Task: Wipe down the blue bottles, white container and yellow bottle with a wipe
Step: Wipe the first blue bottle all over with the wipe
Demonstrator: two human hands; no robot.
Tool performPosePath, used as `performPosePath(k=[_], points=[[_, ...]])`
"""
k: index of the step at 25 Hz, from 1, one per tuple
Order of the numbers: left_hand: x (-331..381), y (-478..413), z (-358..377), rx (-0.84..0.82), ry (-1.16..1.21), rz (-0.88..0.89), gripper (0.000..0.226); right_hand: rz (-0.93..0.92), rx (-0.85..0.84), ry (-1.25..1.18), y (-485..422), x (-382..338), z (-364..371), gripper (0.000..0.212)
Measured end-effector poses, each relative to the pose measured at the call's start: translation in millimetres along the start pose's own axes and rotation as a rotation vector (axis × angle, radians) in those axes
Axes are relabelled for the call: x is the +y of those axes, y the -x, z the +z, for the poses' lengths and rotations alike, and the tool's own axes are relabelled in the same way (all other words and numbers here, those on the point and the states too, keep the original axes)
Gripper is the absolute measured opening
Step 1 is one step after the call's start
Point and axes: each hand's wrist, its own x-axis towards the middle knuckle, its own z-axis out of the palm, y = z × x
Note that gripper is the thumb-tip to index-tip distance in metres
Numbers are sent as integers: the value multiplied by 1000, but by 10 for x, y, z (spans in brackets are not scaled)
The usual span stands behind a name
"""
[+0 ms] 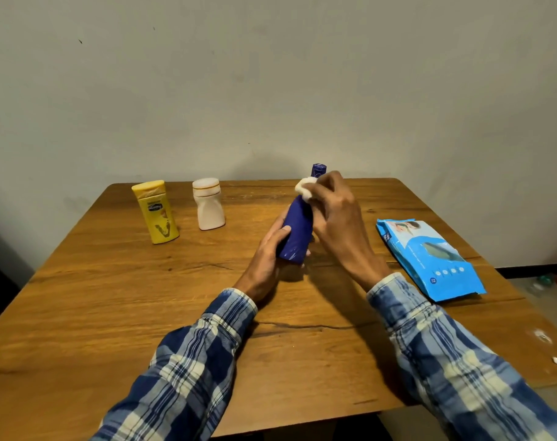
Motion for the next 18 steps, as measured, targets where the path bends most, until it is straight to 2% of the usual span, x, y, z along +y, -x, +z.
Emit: performPosePath(k=[2, 3, 6, 9, 10, 13, 16, 18], points=[[-4, -16, -24, 22, 28, 21, 44, -155, -124, 60, 61, -59, 28, 29], [11, -15, -25, 22, 33, 30, 44, -181, -126, 49, 66, -59, 34, 29], [58, -3, 12, 23, 87, 25, 45, -18, 20, -37, -52, -22, 33, 26], [75, -12, 1, 82, 182, 47, 45, -169, -95, -17, -3, -90, 76, 28], [87, -21, -10, 89, 201, 58, 44, -174, -77, -52, 5, -85, 91, 28], [134, -33, -23, 122, 253, 45, 42, -20, 62, -205, -16, -90, 173, 28], [79, -58, -131, 147, 308, 50, 46, -128, -14, -200, 73, -128, 361, 27], [92, -79, -180, 133, 266, 43, 47, -29, 72, -282, 39, -64, 431, 26]])
